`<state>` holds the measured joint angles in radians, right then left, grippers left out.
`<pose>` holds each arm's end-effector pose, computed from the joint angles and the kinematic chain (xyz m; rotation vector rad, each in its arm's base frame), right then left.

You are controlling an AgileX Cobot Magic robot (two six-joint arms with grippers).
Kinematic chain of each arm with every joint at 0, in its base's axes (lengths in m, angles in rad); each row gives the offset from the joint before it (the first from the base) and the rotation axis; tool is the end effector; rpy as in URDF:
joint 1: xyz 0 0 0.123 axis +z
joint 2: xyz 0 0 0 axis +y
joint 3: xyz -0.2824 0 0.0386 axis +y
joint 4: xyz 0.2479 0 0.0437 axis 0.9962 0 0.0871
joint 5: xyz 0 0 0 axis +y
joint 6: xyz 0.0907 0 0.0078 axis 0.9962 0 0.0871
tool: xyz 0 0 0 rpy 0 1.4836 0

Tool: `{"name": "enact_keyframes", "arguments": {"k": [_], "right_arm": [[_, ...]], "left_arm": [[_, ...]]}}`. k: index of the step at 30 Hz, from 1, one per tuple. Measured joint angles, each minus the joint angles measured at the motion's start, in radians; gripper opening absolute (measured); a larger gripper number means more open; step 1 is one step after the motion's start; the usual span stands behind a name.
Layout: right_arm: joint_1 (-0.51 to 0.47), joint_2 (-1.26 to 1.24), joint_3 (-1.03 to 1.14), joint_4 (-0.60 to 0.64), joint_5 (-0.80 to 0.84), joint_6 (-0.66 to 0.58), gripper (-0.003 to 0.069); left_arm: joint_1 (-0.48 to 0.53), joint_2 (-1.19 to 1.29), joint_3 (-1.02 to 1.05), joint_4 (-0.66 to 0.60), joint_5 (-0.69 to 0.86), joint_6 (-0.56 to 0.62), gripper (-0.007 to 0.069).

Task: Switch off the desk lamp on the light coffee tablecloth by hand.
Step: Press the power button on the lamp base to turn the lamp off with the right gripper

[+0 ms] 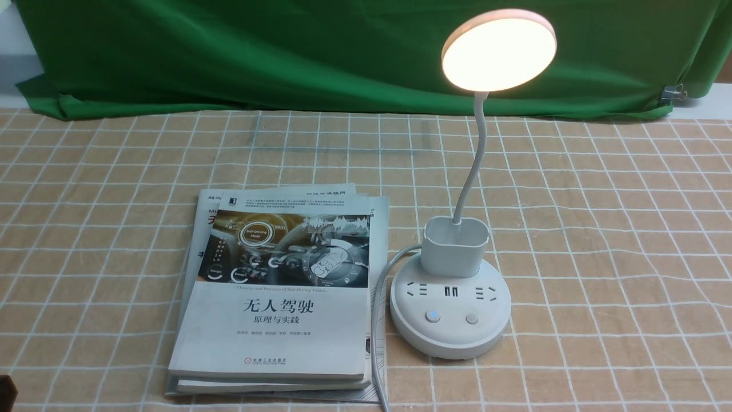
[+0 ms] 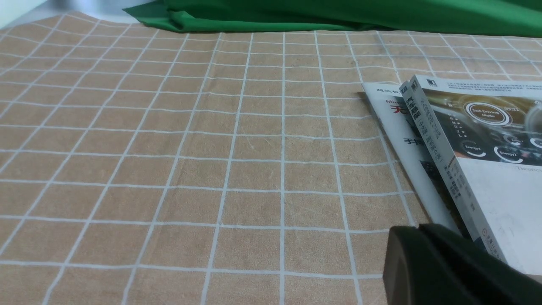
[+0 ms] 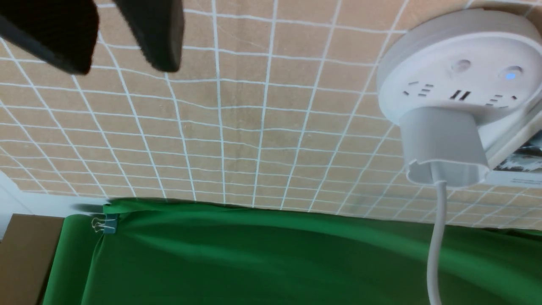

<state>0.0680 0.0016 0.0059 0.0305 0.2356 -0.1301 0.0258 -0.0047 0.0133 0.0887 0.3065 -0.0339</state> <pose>0.0556 0.0044 0.1896 -0.1505 1.7201 -0.0178 0.0543 0.0038 0.1813 0.0033 1.7982 0.0787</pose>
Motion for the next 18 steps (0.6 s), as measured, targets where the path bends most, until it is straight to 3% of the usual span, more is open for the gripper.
{"name": "enact_keyframes", "arguments": {"k": [10,18], "right_arm": [[0.000,0.000,0.000,0.020,-0.040,0.032,0.0241],[0.000,0.000,0.000,0.105,-0.243,0.507,0.0241]], "left_arm": [[0.000,0.000,0.000,0.000,0.000,0.000,0.0004],[0.000,0.000,0.000,0.000,0.000,0.000,0.0004]]}}
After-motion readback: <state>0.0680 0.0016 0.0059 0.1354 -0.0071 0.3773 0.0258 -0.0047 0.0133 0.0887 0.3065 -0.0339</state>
